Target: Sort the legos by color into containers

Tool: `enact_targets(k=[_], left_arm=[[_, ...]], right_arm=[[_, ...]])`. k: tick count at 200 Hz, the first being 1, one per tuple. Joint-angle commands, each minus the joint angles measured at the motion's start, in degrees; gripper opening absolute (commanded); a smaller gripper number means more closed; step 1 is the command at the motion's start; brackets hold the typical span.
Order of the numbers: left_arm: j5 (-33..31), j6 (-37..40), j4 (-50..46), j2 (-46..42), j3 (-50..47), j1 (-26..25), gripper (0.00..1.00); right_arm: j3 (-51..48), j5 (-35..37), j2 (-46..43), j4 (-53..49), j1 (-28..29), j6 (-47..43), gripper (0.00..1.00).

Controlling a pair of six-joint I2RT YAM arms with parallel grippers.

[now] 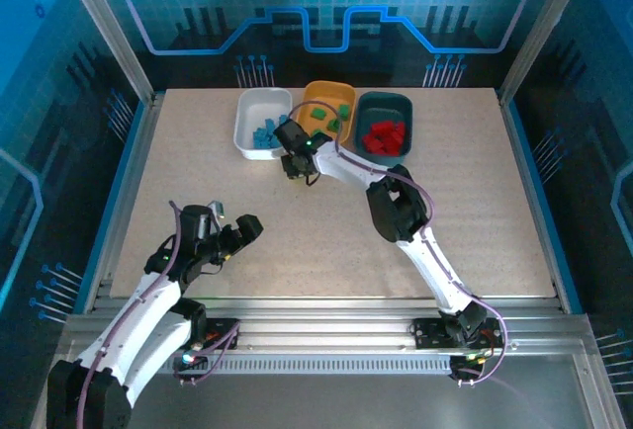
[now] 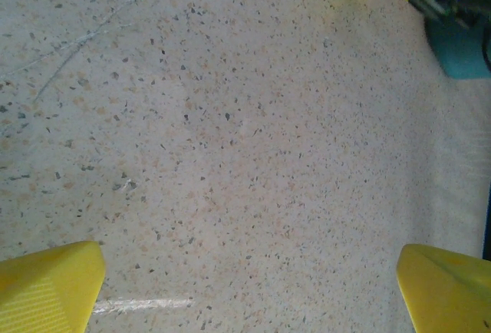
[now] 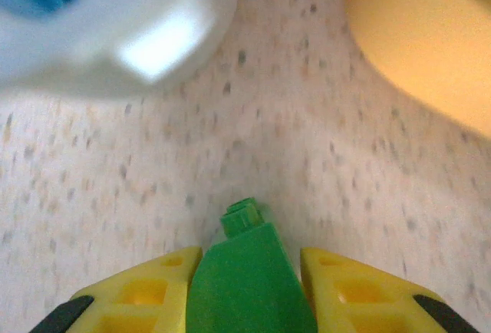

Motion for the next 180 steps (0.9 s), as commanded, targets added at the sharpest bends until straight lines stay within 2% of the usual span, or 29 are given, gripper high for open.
enact_targets(k=[1,18,39,84,97,118,125,133,146,164,180], left_arm=[[-0.9,1.7,-0.2,-0.1,2.0,0.7,0.99],[-0.5,1.5,0.5,1.2,2.8,0.7,0.99],[0.2,1.1,1.0,3.1,3.9,0.7,0.99],[1.2,0.3,1.5,3.9,4.5,0.6,0.99],[1.2,0.3,1.2,3.8,4.7,0.7,0.99],[1.7,0.1,0.8,3.7,4.9,0.6,0.99],[2.0,0.0,0.8,3.7,5.0,0.6,0.99],[2.7,0.1,0.8,3.7,5.3,0.6,0.99],[4.9,0.9,1.3,3.7,5.8,0.6,0.99],[5.7,2.0,0.6,3.3,7.5,0.6,0.99],[5.0,2.9,-0.8,2.8,9.8,0.6,0.99]], right_arm=[[-6.3,3.3,-11.9,5.3,1.5,-0.9,0.30],[-5.5,3.8,-13.9,3.1,-0.7,-1.3,0.30],[0.2,2.1,-11.5,-0.1,-4.7,-2.2,0.30],[27.3,-6.5,4.7,-12.3,-12.6,-1.8,0.32],[28.4,-10.5,6.0,-11.3,-14.0,-0.9,0.32],[26.8,-12.3,6.1,-9.3,-15.4,-0.1,0.33],[26.0,-13.8,6.1,-8.2,-15.9,-0.2,0.37],[25.6,-15.5,5.9,-7.2,-16.1,-0.6,0.53],[26.5,-15.4,5.3,-7.8,-16.1,-1.3,0.67],[24.7,-14.4,1.4,-7.3,-16.0,-1.8,0.71],[18.4,-13.1,-5.3,-4.4,-15.4,-2.2,0.73]])
